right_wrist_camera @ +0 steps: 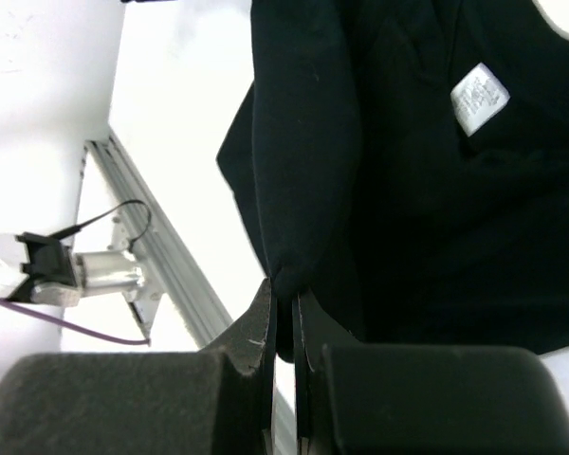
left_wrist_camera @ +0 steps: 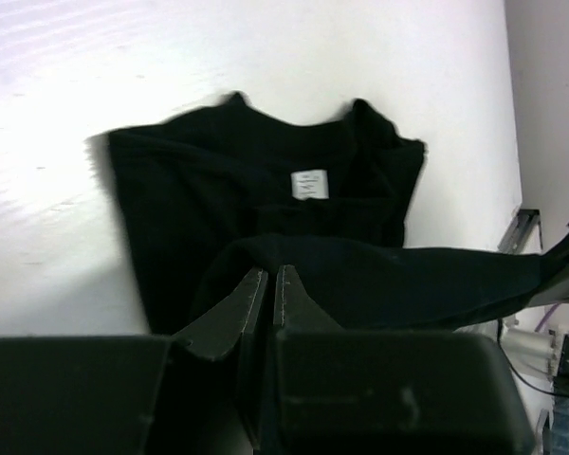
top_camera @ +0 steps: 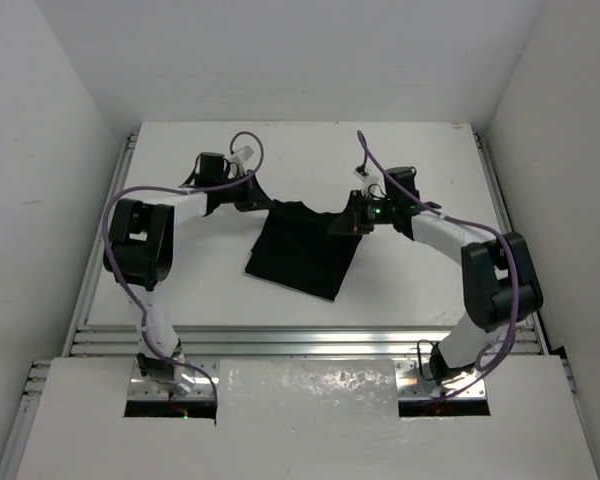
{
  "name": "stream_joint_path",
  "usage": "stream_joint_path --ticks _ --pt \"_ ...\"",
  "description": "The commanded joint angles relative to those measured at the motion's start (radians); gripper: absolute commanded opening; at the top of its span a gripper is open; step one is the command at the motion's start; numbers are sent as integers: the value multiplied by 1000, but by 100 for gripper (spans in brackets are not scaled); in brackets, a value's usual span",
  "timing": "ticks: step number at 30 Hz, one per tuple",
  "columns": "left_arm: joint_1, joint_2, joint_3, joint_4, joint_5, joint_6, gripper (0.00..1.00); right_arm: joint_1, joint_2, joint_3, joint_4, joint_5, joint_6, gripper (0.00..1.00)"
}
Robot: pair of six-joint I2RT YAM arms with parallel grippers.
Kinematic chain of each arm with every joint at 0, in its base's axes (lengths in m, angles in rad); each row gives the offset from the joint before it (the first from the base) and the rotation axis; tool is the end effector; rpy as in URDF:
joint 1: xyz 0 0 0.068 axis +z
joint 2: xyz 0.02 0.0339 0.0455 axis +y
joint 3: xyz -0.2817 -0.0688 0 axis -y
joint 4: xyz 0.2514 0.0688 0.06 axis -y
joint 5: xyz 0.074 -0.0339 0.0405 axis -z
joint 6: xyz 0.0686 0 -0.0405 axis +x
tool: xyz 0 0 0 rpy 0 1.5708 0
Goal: Fold and stack the t-shirts
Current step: Fold the long partially folded tshirt into a neat square
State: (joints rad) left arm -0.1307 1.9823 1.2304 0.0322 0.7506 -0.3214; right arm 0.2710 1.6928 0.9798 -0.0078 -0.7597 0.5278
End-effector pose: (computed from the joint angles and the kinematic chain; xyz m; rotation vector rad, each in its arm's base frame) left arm 0.4407 -0.1051 0.1619 0.1857 2.2781 -1.0925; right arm 0.3503 0.1463 0.1924 -0.1196 2.3732 1.2716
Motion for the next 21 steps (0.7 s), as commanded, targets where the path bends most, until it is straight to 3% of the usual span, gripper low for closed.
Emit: stream_joint_path --ticks 1,6,10,16,21 --pt "-46 -94 23 -67 -4 -25 0 7 -116 -74 84 17 81 0" --pt "-67 -111 89 -147 -19 -54 0 7 -215 -179 137 83 123 0" --pt "-70 -99 152 -205 -54 -65 0 5 -236 -168 111 95 109 0" --pt "-70 -42 244 -256 -85 -85 0 -29 -196 -107 62 117 80 0" --pt "-70 98 319 -279 -48 -102 0 -69 -111 -35 37 103 46 0"
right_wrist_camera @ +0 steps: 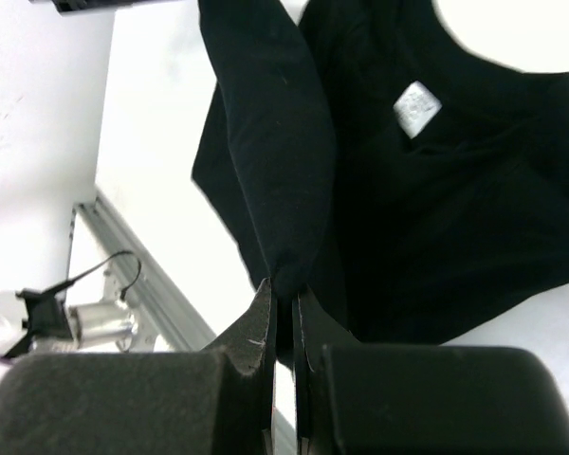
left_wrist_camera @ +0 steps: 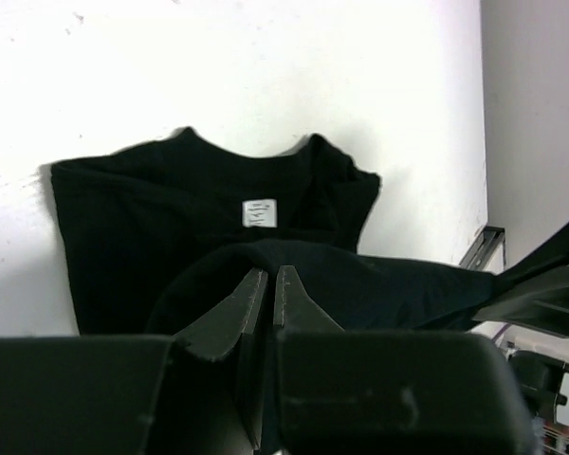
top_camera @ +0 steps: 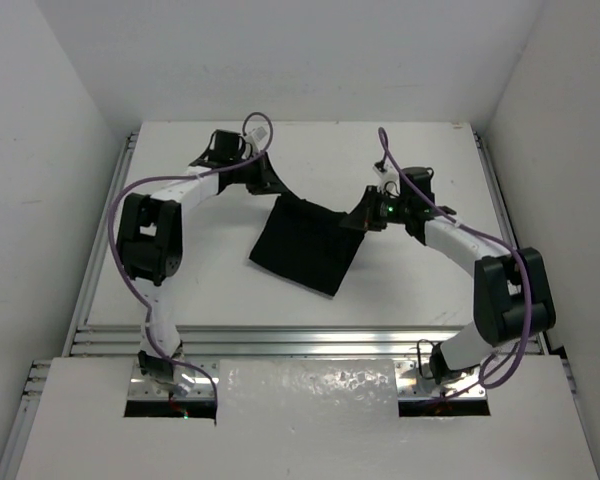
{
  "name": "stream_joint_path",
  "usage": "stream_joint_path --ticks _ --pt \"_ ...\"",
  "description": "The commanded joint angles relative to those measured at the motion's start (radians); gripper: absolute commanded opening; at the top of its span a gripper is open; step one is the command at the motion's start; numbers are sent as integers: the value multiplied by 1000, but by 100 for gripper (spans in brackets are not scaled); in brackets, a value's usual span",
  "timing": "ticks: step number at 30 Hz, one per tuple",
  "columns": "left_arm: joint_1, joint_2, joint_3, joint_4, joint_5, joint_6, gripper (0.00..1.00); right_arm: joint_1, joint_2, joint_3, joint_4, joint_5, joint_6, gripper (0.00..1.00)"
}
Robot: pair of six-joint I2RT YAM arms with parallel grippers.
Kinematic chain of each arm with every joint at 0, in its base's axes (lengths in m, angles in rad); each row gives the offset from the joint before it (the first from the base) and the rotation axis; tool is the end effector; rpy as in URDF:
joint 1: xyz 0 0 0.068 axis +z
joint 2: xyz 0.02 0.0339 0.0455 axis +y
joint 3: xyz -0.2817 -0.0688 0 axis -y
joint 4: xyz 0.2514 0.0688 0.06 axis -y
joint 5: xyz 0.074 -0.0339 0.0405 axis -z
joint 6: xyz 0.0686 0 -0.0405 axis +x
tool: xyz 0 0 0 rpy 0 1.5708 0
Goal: Fold and stack the t-shirts
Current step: Fold the long partially folded tshirt into a neat square
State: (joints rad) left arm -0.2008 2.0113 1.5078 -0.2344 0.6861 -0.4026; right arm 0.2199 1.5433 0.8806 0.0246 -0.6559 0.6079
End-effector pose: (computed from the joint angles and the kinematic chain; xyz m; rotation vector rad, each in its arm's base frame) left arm 0.4649 -0.1390 0.2141 0.1309 2.3433 -1.0953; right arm 0.3329 0.1173 0.2113 0.0562 2.3066 1.1688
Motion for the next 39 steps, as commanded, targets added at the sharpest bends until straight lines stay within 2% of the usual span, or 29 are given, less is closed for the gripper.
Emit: stream_joint_path --ticks 1,7,13,23,34,38,39 --pt "0 85 64 -6 23 -27 0 -19 53 75 -11 1 -43 0" --pt "0 251 219 1 122 -45 0 -34 109 80 -9 22 -59 0" --pt "0 303 292 27 136 -71 0 -54 143 67 -12 61 -97 0" --pt "21 207 198 107 38 -125 0 -106 221 172 -66 62 -163 0" --pt "32 325 301 133 59 -185 0 -114 422 316 -115 114 -203 0" --pt "32 325 293 138 8 -197 0 -113 521 388 -140 186 -204 0" --pt "32 311 286 135 -16 -203 0 -113 537 405 -152 197 -201 4"
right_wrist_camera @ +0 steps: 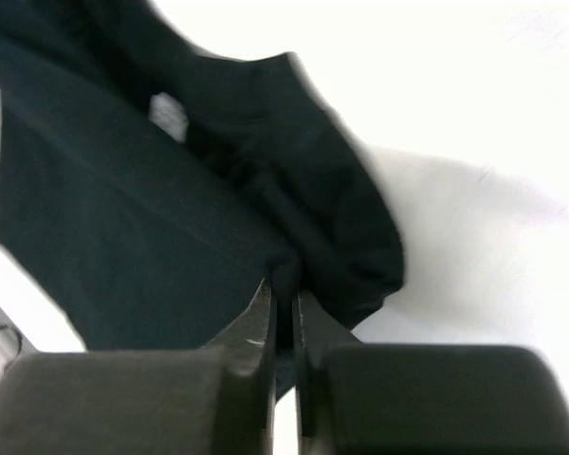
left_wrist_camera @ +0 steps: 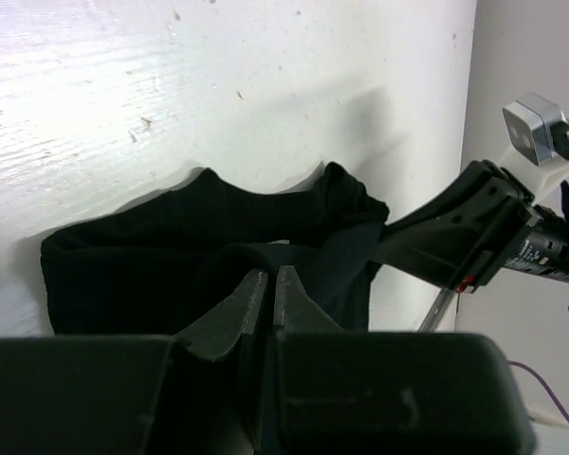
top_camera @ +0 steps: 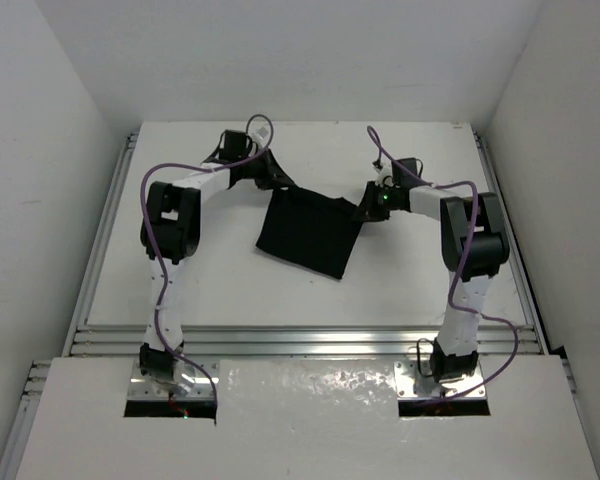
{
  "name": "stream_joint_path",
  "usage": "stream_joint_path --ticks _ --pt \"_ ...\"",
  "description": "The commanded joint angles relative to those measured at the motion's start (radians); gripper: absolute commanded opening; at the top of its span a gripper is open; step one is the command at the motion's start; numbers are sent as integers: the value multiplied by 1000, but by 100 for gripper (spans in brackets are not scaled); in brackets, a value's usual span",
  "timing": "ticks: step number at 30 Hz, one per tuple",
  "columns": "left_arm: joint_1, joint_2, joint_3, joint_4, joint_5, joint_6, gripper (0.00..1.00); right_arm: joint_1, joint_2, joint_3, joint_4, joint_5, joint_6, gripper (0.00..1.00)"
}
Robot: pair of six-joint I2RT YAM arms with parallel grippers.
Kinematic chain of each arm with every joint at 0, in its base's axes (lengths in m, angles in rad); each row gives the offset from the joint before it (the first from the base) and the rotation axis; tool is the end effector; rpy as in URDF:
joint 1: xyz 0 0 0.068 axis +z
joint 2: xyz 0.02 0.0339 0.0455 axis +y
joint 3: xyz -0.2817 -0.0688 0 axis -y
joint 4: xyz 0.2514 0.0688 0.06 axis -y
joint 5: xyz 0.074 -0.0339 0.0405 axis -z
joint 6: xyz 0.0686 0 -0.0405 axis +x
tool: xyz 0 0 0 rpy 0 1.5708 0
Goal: Fold and stack the t-shirts
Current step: Fold the long partially folded tshirt into a neat square
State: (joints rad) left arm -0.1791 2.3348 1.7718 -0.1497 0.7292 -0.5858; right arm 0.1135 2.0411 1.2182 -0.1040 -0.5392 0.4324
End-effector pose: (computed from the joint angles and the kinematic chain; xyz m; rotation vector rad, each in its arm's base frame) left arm 0.5372 -0.1437 0.1516 -0.0720 2.3598 -1.2206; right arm 0.4355 0.0851 0.1149 0.1709 2.5263 0.8977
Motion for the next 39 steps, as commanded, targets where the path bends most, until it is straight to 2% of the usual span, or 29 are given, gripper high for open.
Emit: stream_joint_path --ticks 1,3,4,7,9,10,11,12,13,15,17,19,20,21,22,23,24,29,33,35,38,39 --pt "10 -20 9 49 -79 -22 0 -6 53 107 -32 88 -26 10" --pt "10 -41 -21 50 -122 -31 0 -8 77 141 -59 100 -15 12" --pt "10 -46 -23 33 -138 -31 1 -6 74 168 -65 102 -5 22" --pt "10 -81 -29 -2 -238 -22 22 -8 18 194 -68 114 31 49" --pt "9 -141 -35 -13 -287 -17 24 -8 -30 236 -92 122 43 59" --pt "7 -164 -34 -20 -347 -13 39 -8 -44 250 -111 122 48 66" --pt "-5 -222 -37 -33 -396 1 49 -8 -59 259 -132 107 51 66" --pt "-19 -257 -41 -46 -454 13 67 -6 -100 245 -132 102 68 66" --pt "-34 -320 -54 -51 -556 50 74 -5 -123 227 -110 96 77 67" --pt "-111 -368 -66 -82 -695 93 82 -3 -192 126 -76 65 129 66" --pt "-181 -411 -86 -82 -725 135 82 5 -226 8 -1 16 169 53" --pt "-197 -411 -126 -64 -641 109 71 21 -249 -63 97 -28 189 36" --pt "-198 -404 -139 -53 -619 98 62 25 -237 -90 140 -60 196 7" --pt "-198 -393 -156 -50 -582 93 37 26 -189 -83 151 -124 197 0" --pt "-198 -361 -155 -53 -576 93 18 25 -161 -72 161 -157 197 0" --pt "-198 -344 -150 -72 -574 92 3 25 -136 -54 180 -183 206 0" --pt "-198 -324 -137 -80 -570 95 0 26 -112 -39 187 -189 204 0" --pt "-184 -161 -69 -73 -472 135 0 18 80 61 246 -248 242 0" --pt "-142 -78 -69 -11 -497 97 0 8 198 116 284 -236 282 0" --pt "-123 -40 -87 12 -559 70 0 6 281 179 224 -237 286 0" --pt "-97 29 -66 -54 -608 40 0 8 373 289 110 -211 270 0" --pt "-97 35 -75 -101 -647 37 0 8 404 346 5 -191 255 0"
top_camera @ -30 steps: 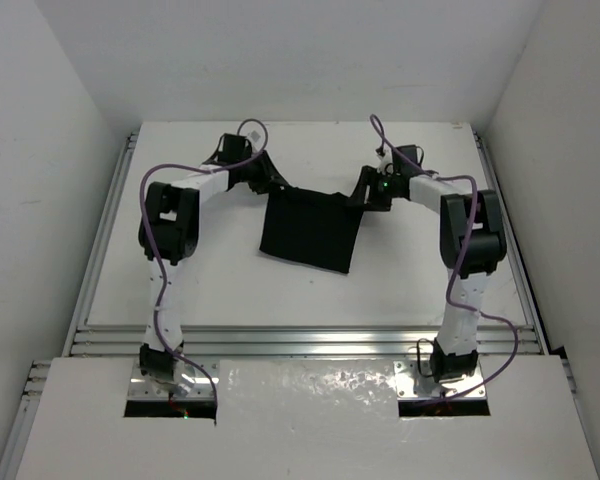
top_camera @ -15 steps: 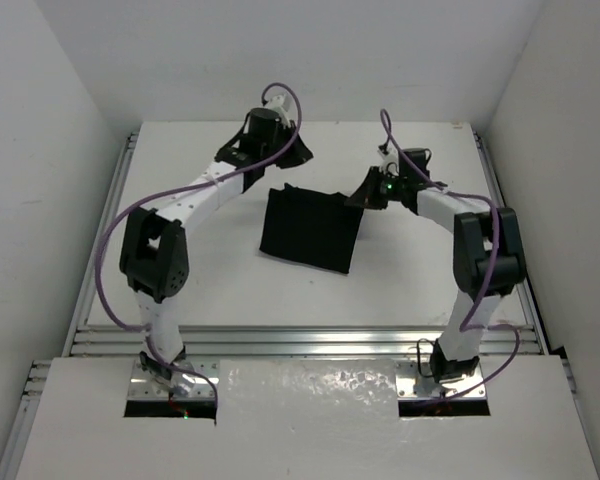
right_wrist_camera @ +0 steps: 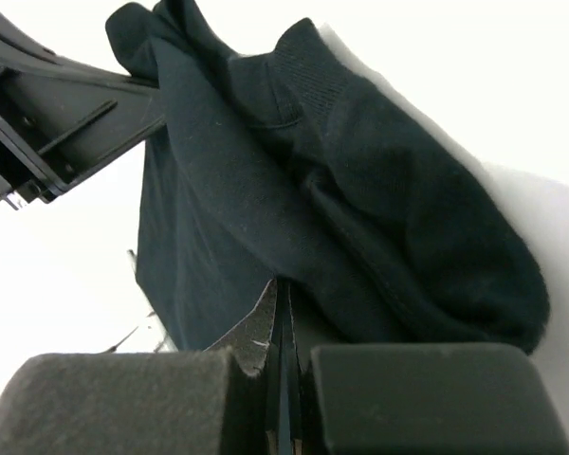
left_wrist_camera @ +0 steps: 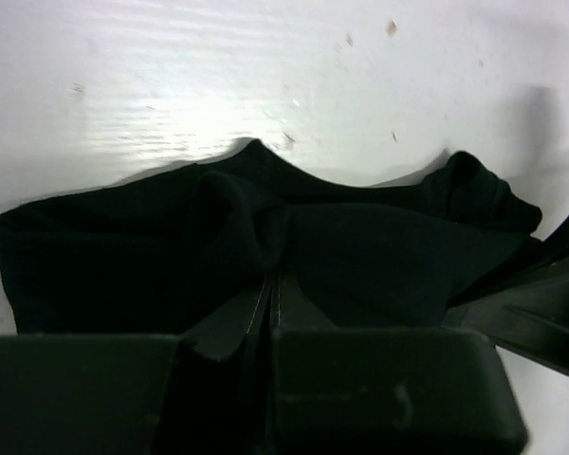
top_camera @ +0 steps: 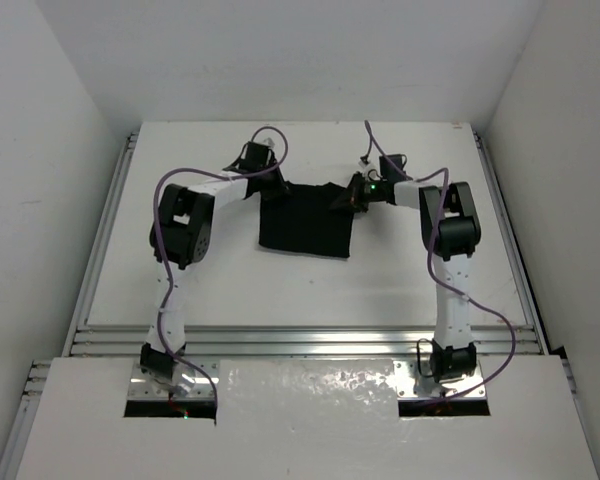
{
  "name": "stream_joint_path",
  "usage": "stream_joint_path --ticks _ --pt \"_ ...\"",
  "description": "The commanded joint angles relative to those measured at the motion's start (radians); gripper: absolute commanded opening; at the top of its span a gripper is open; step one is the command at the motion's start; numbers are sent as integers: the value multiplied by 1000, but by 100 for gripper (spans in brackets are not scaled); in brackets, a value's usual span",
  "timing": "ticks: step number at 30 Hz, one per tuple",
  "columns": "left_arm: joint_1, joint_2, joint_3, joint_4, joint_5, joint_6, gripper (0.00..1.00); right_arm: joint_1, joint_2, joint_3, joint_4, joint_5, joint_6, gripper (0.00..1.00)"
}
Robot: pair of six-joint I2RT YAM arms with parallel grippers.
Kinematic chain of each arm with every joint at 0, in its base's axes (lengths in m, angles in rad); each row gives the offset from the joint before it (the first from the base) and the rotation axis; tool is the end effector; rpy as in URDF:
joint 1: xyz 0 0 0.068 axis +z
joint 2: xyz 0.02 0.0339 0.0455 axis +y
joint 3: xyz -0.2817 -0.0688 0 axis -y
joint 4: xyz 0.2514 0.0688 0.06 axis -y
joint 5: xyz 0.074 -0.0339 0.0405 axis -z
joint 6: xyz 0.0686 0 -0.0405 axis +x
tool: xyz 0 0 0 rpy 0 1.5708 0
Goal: Fold and stack the t-shirts
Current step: Fold the long partially folded tshirt into a neat square
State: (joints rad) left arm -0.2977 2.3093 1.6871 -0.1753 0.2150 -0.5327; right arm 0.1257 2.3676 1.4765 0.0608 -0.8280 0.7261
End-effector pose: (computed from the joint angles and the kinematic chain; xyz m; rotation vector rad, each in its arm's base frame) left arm 0.5190 -0.1746 0.1231 -0.1796 2.4365 -0.6419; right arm 0.4970 0.1137 0.0637 0.3262 2.4705 1.3769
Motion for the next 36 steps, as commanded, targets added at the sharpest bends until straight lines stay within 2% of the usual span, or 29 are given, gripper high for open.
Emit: stream_joint_path --ticks 1,4,5,7,8,11,13,14,15,19,20,21,22,24,26,28,29,32,34,36 --pt "22 56 -6 -93 -156 -16 0 -5 93 122 -273 101 -45 0" --pt "23 -2 -122 -119 -209 -55 0 -5 136 250 -425 93 -86 0" --pt "23 -58 -153 -127 -248 -76 0 -5 169 289 -541 81 -99 0" --pt "23 -128 -237 -106 -243 -78 0 -5 194 384 -639 49 -148 0" --pt "23 -190 -251 -116 -240 -79 0 -5 200 393 -711 17 -160 0" --pt "23 -318 -296 -145 -200 -78 0 0 142 319 -731 -7 -211 0" --pt "22 -379 -309 -145 -189 -58 0 0 38 190 -666 -35 -209 0" --pt "22 -434 -307 -148 -189 -50 0 -1 -8 145 -560 -51 -192 0" --pt "26 -456 -302 -150 -186 -32 0 0 -93 98 -499 -52 -132 0" --pt "26 -531 -256 -222 -148 -23 0 5 -269 -86 -256 -103 28 2" --pt "20 -551 -263 -236 -97 -51 0 8 -307 -119 -175 -94 50 4" --pt "14 -562 -306 -248 -73 -67 0 8 -373 -180 -149 -71 73 17" --pt "8 -571 -343 -234 20 -82 0 9 -401 -211 -127 -71 78 19" --pt "-17 -612 -459 -196 107 -144 0 18 -473 -308 -44 -63 96 21" --pt "-50 -633 -538 -164 119 -157 0 34 -501 -375 -20 -69 105 20" --pt "-61 -637 -656 -78 185 -179 0 63 -502 -429 -29 -83 66 12" --pt "-61 -633 -696 54 245 -190 0 74 -496 -450 -24 -86 40 9" --pt "-66 -585 -802 291 382 -216 0 94 -457 -470 -4 -70 -8 0" --pt "-69 -536 -825 301 354 -213 0 94 -426 -487 26 -48 1 0" --pt "-69 -493 -830 232 305 -217 0 94 -377 -521 36 15 7 0"
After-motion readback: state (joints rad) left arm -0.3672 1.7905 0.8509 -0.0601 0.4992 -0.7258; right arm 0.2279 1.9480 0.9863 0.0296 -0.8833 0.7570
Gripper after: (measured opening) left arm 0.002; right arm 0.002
